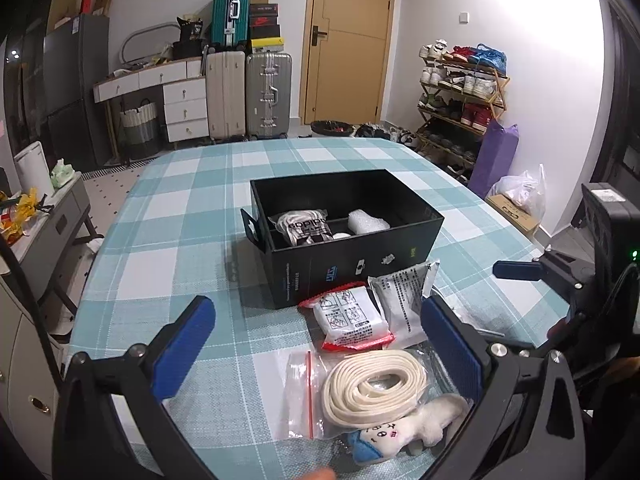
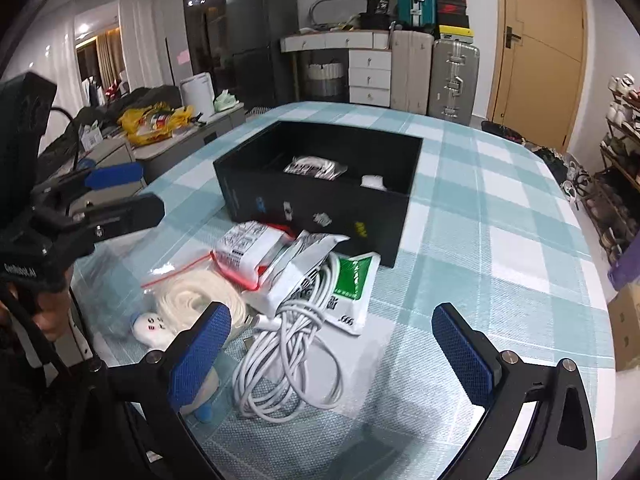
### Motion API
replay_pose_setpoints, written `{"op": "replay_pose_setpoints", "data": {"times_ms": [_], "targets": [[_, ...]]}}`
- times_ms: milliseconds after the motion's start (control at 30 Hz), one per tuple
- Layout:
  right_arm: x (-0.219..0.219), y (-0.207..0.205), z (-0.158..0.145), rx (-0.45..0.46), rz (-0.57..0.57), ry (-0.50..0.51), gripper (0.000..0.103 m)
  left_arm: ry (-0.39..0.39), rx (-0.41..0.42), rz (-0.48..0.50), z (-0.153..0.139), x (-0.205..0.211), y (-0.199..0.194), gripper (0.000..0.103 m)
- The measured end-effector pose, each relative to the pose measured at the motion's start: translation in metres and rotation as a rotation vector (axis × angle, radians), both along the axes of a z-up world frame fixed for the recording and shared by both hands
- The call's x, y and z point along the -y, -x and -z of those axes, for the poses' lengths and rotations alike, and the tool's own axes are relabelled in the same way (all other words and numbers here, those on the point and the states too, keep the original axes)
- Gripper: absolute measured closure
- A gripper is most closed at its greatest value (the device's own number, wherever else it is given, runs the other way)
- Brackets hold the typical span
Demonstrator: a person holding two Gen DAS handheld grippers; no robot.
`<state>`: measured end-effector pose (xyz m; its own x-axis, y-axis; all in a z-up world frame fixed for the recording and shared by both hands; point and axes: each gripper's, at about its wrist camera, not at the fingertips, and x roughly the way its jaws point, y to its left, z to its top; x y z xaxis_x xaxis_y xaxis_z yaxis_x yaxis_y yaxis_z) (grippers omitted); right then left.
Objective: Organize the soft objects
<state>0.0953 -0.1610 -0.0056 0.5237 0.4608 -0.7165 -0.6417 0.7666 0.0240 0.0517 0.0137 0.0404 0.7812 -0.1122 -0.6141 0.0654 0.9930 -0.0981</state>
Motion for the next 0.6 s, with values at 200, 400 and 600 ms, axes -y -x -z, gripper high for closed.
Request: {"op": "replay_pose_setpoints", "data": {"times_ms": [200, 400, 600], "targets": [[-0.004, -0.006, 0.012, -0.069, 0.007, 0.024, 0.001, 0.051, -0.016, 0.019, 0.004, -0.003, -0.002, 0.002], [-0.004, -0.005, 0.017, -0.086, -0.005, 0.035, 0.001, 0.028, -0.017, 0.006, 0.005, -0.003, -0.002, 0.002], [-0.004, -0.007, 0.022, -0.089, 0.011, 0.067, 0.001, 0.025, -0.015, 0.007, 0.005, -0.003, -0.002, 0.002]]}}
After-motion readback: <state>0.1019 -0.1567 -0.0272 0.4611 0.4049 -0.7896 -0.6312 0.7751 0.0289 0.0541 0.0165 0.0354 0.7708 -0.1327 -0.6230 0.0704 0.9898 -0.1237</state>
